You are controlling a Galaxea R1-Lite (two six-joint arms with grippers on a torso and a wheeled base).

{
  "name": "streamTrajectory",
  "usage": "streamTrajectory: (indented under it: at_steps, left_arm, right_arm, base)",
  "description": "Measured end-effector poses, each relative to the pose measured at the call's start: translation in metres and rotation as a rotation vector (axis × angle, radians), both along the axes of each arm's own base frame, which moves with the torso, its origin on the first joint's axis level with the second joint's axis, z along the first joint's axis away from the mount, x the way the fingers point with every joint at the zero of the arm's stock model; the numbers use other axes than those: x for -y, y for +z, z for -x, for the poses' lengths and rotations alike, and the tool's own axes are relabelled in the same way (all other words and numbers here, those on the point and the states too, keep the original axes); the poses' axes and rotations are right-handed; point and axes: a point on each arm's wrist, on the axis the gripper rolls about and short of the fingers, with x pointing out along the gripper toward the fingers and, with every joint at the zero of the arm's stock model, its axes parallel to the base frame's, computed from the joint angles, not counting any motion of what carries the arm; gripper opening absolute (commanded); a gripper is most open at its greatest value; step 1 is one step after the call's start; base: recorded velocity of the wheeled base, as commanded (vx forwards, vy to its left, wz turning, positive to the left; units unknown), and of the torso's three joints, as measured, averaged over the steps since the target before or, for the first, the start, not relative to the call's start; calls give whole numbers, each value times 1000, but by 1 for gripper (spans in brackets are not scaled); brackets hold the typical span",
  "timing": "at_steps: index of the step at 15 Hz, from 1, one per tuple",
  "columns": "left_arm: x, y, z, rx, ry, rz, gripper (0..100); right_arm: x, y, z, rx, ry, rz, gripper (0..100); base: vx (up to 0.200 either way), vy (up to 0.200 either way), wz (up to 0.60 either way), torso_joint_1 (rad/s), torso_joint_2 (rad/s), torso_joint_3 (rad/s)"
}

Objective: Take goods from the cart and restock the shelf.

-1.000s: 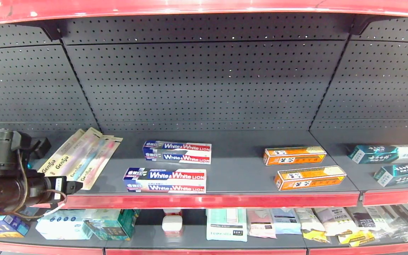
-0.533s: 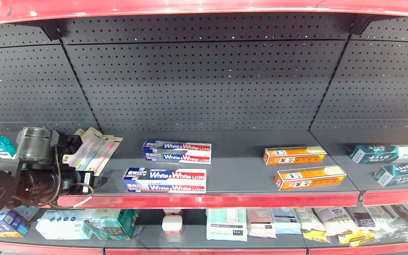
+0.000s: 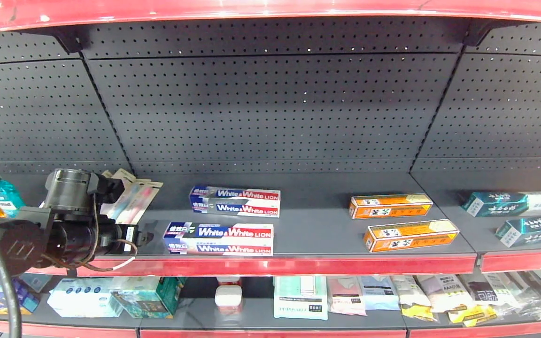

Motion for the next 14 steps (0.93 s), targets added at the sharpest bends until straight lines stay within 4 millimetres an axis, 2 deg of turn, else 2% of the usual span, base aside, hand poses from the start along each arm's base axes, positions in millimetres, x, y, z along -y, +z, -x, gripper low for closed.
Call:
streamTrajectory:
  at_steps: [14]
  left_arm:
    - [8, -6, -16, 33, -17, 7, 100]
  right_arm:
    - [0, 0, 0, 0, 0, 0, 100]
  base:
    - [0, 0, 0, 0, 0, 0]
